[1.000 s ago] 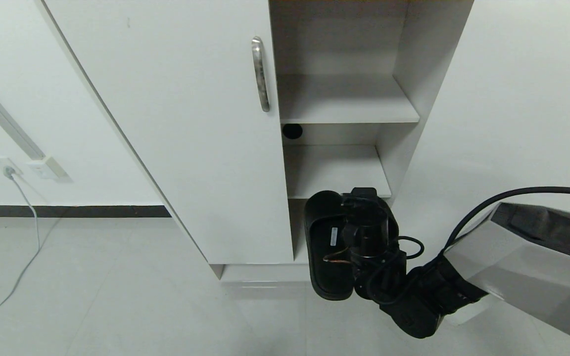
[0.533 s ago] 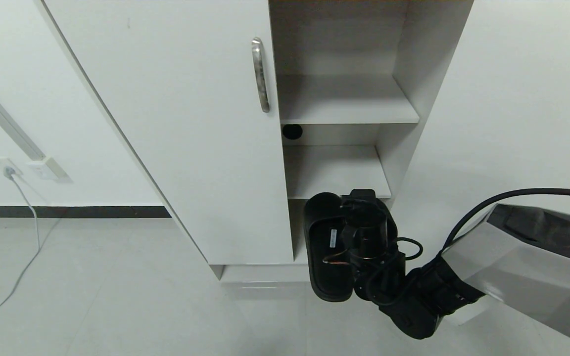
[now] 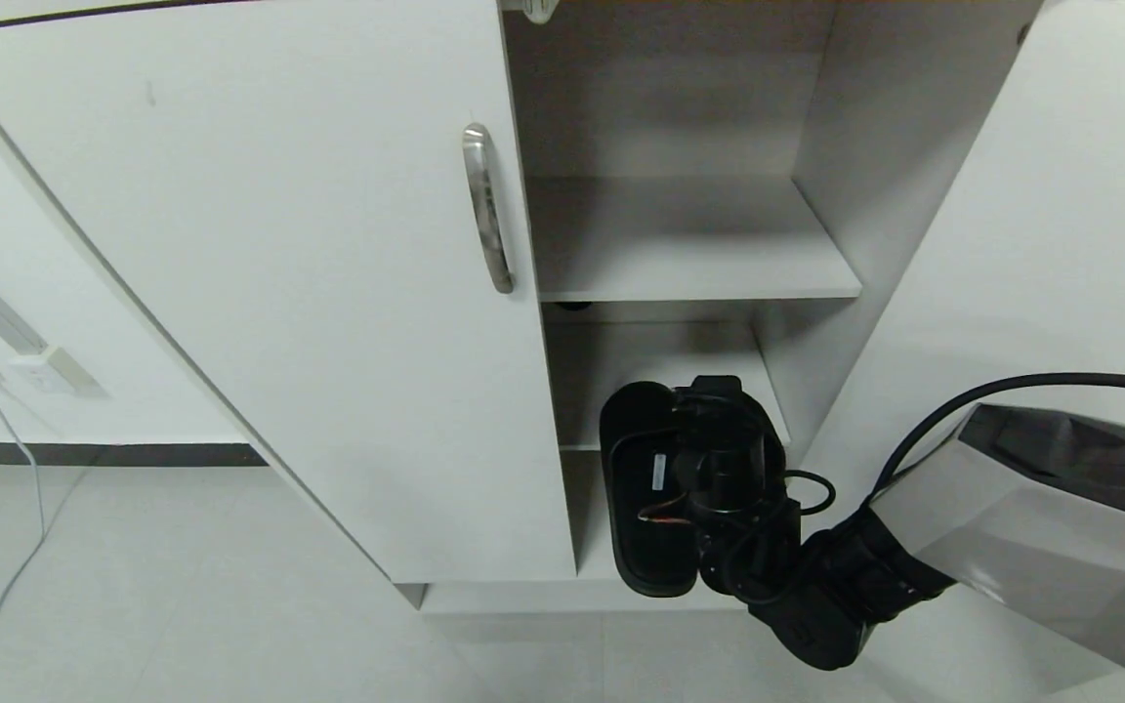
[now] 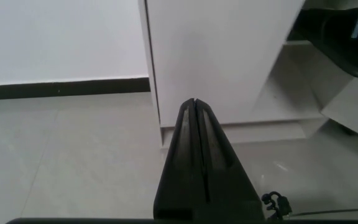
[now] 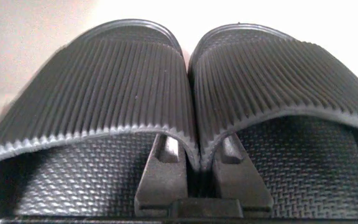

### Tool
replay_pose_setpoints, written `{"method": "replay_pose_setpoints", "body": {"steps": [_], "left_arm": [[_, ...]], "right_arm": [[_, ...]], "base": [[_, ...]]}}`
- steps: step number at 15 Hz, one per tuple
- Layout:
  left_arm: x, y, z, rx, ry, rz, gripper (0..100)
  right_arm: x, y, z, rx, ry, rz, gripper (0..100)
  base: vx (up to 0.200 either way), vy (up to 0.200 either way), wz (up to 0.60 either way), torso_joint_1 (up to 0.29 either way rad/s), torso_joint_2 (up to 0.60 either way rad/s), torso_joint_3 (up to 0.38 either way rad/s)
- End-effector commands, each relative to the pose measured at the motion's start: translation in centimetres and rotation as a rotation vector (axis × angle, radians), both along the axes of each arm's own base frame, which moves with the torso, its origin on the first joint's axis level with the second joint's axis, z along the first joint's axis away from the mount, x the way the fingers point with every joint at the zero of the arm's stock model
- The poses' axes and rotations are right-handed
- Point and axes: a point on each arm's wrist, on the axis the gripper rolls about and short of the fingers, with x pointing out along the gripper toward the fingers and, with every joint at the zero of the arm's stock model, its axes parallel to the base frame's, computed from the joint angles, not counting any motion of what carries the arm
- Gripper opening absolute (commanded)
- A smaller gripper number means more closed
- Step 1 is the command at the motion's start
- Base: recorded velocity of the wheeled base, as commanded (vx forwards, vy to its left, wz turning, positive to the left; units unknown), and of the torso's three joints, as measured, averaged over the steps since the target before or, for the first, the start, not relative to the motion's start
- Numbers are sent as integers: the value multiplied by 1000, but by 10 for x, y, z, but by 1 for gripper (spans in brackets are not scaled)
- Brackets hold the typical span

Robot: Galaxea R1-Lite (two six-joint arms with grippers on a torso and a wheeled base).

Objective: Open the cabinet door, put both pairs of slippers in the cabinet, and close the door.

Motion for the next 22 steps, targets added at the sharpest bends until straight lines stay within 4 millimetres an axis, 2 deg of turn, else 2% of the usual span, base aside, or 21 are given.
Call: {"method": "replay_pose_setpoints", "body": {"steps": [1,7,13,15,18,22], "left_arm": [[0,0,0,0,1,0,0],[0,0,0,0,1,0,0],[0,0,0,-2,1,2,0],[0,0,0,-2,0,2,0],[0,0,0,-2,1,2,0],[0,0,0,-2,1,2,0]], "right_arm": [[1,1,-5,-8,9,1,0],[7,3,-11,-12,13,3,0],[40,3,-13,-26,26,-23,0],[46,5,-12,-21,22,-15,0],[62,5,2,-11,12,-32,0],[69,7,8,-13,14,-40,0]], "base": [[0,0,0,0,0,0],[0,0,0,0,0,0],[0,0,0,0,0,0],[0,0,0,0,0,0],[0,0,0,0,0,0],[0,0,0,0,0,0]]}}
